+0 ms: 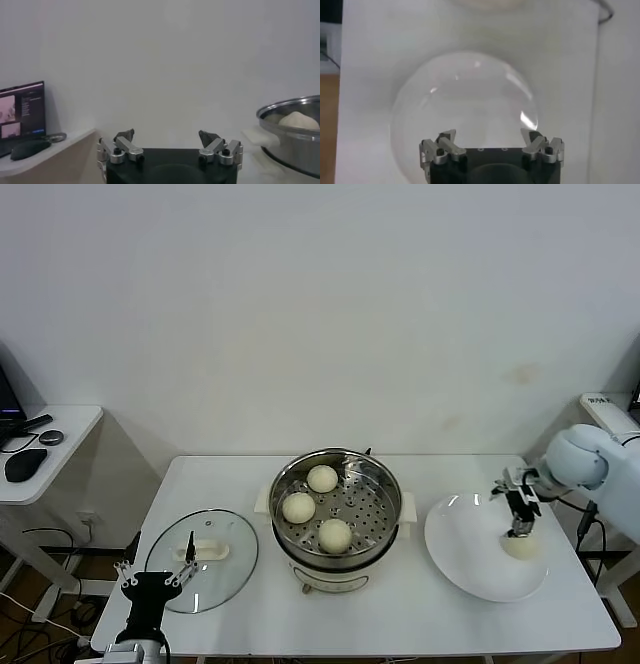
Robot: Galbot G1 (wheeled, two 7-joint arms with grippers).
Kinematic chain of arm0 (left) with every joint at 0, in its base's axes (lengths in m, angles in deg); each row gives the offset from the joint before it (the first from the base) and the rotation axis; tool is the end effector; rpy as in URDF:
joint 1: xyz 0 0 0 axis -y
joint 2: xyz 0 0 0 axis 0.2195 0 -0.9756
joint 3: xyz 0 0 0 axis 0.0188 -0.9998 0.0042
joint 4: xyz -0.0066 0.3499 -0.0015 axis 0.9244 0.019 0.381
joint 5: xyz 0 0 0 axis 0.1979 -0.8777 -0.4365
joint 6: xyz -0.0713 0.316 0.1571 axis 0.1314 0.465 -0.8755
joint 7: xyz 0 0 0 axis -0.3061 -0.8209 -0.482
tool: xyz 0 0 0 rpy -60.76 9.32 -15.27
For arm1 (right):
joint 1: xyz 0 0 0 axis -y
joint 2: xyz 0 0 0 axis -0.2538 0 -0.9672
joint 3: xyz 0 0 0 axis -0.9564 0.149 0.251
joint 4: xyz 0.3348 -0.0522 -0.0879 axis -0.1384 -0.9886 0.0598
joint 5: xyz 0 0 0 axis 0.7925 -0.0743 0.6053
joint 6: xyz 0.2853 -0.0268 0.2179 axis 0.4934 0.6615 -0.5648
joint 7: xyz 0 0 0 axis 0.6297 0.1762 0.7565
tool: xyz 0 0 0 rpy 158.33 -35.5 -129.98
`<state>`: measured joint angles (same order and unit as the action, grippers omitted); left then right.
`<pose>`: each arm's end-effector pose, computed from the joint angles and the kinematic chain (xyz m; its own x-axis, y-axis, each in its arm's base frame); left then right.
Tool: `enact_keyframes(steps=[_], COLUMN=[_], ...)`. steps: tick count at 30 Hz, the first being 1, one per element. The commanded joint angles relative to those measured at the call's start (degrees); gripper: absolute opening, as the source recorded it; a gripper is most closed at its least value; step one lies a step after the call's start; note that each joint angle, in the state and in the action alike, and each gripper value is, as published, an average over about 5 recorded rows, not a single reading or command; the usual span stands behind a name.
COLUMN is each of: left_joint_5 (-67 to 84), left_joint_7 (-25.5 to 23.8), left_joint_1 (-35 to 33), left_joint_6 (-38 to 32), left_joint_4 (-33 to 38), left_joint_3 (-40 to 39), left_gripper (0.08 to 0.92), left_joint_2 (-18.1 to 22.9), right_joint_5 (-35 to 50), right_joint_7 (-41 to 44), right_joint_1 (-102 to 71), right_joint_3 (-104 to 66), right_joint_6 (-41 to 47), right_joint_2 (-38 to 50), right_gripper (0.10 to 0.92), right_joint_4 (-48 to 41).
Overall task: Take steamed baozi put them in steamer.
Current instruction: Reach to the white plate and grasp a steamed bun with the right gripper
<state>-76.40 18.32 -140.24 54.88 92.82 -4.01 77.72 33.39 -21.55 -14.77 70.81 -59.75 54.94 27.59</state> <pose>0.1503 0.0676 -0.3068 -0.9934 -0.1106 -0.0293 -0.1143 0.9711 0.2096 0.4774 -0.2219 -0.1449 -0.2242 -0.0369 0.9738 -0.9726 -0.0550 -0.2260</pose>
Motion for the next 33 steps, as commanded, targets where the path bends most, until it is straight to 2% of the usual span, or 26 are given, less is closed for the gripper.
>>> enact_keyframes(steps=[1, 14, 26, 29, 33], left_joint_5=[0.0, -0.2, -0.2, -0.2, -0.2], left_joint_7=[0.0, 0.0, 0.1, 0.1, 0.1], left_joint_1=[-0.5, -0.7, -0.9, -0.9, -0.9], left_joint_6=[0.0, 0.1, 0.0, 0.0, 0.0], left_joint_4=[0.3, 0.3, 0.4, 0.5, 0.6], left_joint_3=[0.6, 0.7, 0.7, 0.7, 0.7], left_gripper=[0.823, 0.823, 0.823, 0.823, 0.823], left_joint_2=[0.0, 0.5, 0.7, 0.7, 0.7], right_joint_5=[-7.8, -12.7, -14.7, -14.7, -14.5], right_joint_7=[0.1, -0.4, -1.2, -0.8, -0.2], right_joint_1=[-11.2, -14.1, -14.3, -14.3, -14.2], right_joint_3=[-10.7, -14.0, -14.3, -14.2, -14.2], right_joint_6=[-7.5, -8.4, -7.6, -7.0, -6.5], right_joint_2=[-2.9, -8.4, -11.0, -11.0, -10.9], right_gripper=[0.823, 0.823, 0.821, 0.802, 0.714], right_joint_4=[-11.9, -19.5, -21.6, -21.3, -20.9])
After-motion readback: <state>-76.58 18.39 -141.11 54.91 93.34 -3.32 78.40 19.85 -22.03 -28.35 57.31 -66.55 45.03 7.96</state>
